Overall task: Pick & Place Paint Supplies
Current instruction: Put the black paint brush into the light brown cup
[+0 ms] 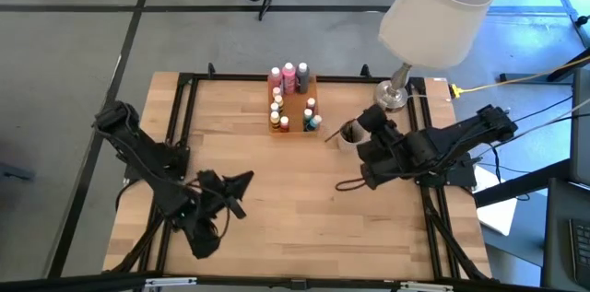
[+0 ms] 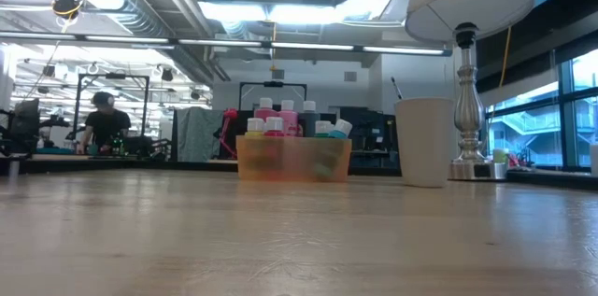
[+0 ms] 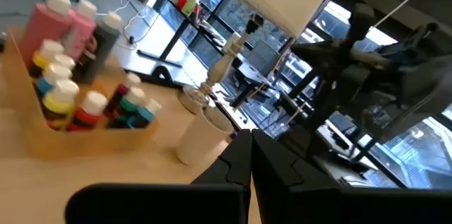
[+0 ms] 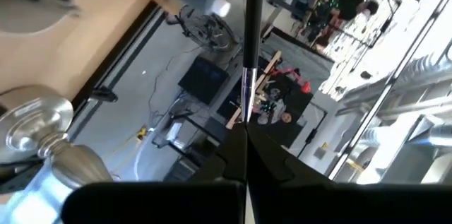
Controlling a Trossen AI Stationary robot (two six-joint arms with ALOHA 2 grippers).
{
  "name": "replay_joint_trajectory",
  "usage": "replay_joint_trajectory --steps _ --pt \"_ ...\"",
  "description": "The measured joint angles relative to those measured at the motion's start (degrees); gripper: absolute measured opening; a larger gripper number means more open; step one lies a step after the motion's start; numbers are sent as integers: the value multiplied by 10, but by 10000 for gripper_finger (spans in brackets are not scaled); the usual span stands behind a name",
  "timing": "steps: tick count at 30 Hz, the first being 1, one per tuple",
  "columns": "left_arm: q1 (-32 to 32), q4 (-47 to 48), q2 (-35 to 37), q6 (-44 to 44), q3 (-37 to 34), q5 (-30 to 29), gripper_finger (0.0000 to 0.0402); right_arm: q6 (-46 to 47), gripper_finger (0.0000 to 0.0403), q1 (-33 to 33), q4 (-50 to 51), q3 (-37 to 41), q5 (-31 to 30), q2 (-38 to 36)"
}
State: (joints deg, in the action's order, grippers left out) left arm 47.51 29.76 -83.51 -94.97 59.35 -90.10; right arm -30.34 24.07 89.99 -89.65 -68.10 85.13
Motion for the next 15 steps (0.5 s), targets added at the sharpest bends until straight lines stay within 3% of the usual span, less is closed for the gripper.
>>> replay_joint_trajectory --steps 7,15 --pt "0 -182 -71 102 0 1 2 19 0 10 0 123 2 -52" --pt "0 -253 -92 177 0 3 2 28 0 -46 1 201 2 -87"
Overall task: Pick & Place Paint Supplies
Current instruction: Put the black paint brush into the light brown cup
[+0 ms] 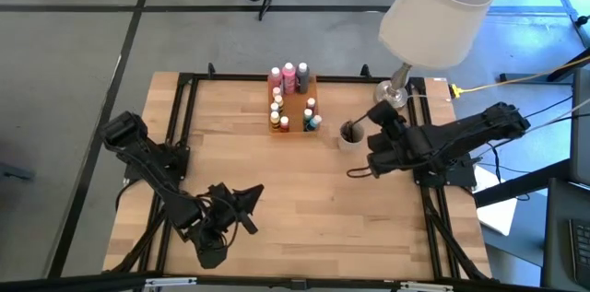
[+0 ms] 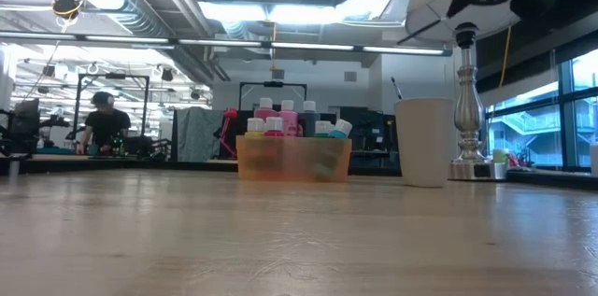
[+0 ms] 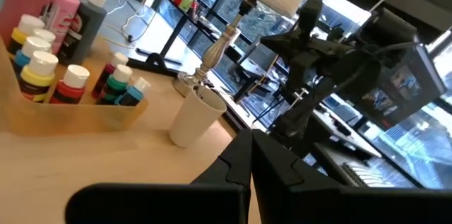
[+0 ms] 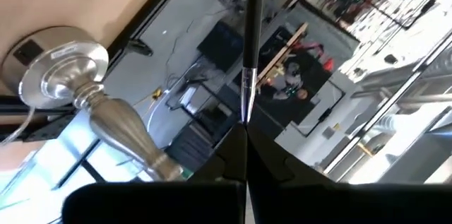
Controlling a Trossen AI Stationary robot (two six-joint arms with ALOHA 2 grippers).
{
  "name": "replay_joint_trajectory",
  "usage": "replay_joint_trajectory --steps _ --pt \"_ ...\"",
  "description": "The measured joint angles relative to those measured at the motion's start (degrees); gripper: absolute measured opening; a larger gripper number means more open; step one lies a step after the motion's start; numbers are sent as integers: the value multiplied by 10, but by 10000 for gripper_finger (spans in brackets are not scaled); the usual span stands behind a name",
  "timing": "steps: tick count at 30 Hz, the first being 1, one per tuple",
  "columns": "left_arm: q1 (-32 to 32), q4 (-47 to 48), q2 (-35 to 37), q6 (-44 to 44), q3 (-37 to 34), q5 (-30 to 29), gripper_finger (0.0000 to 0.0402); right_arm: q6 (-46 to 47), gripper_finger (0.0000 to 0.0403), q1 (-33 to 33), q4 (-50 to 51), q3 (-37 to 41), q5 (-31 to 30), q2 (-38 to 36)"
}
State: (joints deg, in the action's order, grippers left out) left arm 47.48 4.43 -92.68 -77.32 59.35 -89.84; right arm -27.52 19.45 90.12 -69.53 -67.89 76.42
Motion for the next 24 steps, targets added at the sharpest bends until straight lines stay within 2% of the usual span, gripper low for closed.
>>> replay_joint_trajectory --steps 8,17,24 --pt "-7 0 1 35 0 0 2 22 0 -44 -1 35 15 0" --pt "-25 0 2 38 0 7 2 27 0 -62 -1 94 43 0" --pt "-30 1 2 40 0 27 2 9 0 -65 -1 98 67 0"
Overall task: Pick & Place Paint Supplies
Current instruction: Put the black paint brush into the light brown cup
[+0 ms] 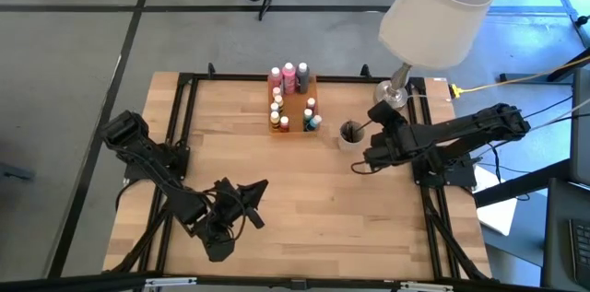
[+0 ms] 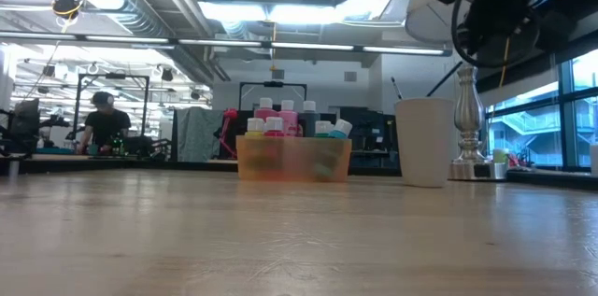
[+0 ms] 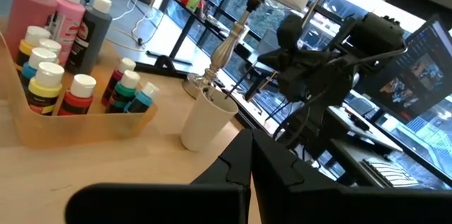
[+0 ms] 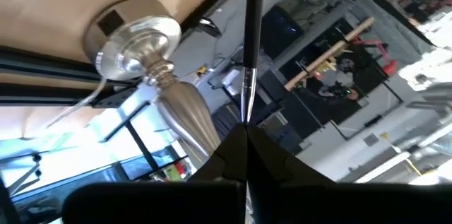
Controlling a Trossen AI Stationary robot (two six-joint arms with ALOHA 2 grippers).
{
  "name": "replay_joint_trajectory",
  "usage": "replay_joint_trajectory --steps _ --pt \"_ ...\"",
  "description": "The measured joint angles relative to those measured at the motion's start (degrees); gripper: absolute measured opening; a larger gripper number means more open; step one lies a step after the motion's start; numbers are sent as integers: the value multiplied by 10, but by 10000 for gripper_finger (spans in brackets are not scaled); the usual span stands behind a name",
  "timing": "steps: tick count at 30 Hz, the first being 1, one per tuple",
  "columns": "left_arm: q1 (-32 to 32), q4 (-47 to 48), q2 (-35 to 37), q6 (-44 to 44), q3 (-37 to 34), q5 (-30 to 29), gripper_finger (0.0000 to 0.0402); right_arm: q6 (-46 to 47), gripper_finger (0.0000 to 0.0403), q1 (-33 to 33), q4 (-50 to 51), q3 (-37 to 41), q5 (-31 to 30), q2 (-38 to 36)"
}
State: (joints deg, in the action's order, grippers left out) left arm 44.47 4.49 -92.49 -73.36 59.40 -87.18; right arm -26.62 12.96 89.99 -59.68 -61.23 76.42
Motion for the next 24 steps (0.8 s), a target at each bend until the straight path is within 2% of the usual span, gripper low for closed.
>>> replay_joint_trajectory --steps 9,24 --pt "0 0 0 -2 0 2 2 -23 0 -25 0 0 19 16" --pt "1 0 0 25 0 14 2 -40 0 -36 0 0 4 81"
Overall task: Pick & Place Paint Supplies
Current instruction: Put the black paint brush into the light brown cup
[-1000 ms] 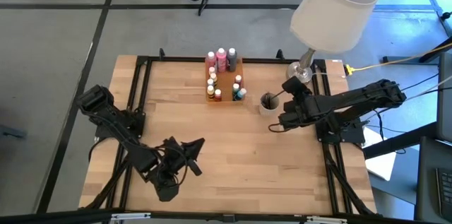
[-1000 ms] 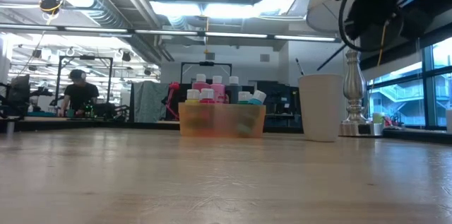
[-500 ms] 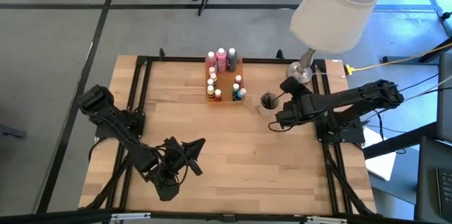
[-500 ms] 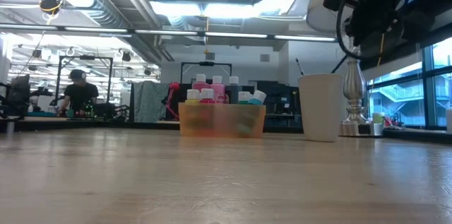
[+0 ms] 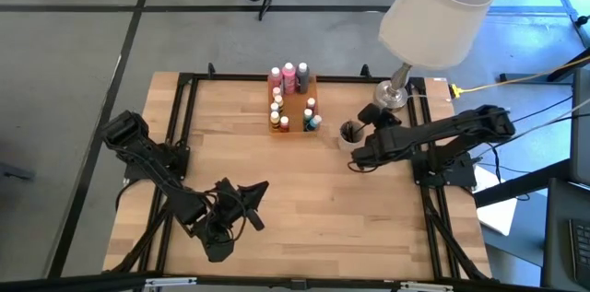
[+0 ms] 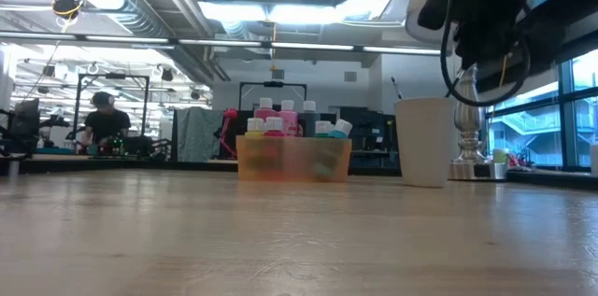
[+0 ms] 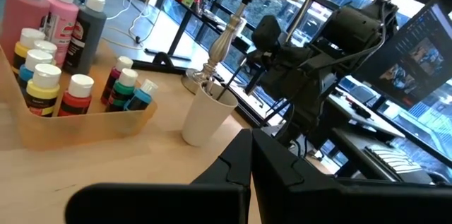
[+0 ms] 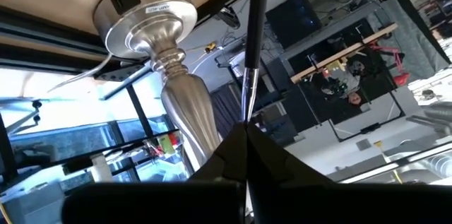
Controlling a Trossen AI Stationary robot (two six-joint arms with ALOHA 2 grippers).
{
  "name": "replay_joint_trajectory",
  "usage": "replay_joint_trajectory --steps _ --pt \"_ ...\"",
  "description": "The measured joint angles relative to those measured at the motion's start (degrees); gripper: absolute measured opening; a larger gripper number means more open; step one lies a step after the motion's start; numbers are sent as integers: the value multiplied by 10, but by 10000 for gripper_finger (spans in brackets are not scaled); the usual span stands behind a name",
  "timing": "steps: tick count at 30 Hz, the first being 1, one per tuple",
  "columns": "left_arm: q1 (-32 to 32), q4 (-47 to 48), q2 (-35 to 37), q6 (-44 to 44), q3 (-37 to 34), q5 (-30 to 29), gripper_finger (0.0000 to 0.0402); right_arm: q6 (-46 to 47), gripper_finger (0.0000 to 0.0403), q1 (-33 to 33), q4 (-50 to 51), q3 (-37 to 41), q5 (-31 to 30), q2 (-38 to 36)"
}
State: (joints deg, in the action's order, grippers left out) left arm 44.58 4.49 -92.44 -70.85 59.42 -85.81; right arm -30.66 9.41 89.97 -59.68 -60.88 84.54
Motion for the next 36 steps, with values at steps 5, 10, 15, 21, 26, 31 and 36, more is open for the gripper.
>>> replay_joint_trajectory --steps 5,10,15,21,26,31,36 --pt "0 0 0 3 0 5 2 -2 0 0 -6 0 -1 10" --pt "0 0 0 32 0 24 2 -12 0 0 -6 -22 1 20" --pt "1 2 6 39 0 28 2 -15 0 0 -10 -55 16 48" --pt "7 0 43 99 0 50 2 -17 0 0 -8 -69 26 86" --pt "24 0 74 146 0 50 2 -4 0 0 -4 -77 43 93" --pt "36 0 93 204 0 50 2 6 0 1 1 -90 91 94" --pt "38 0 100 242 0 50 2 6 1 1 0 -114 101 94"
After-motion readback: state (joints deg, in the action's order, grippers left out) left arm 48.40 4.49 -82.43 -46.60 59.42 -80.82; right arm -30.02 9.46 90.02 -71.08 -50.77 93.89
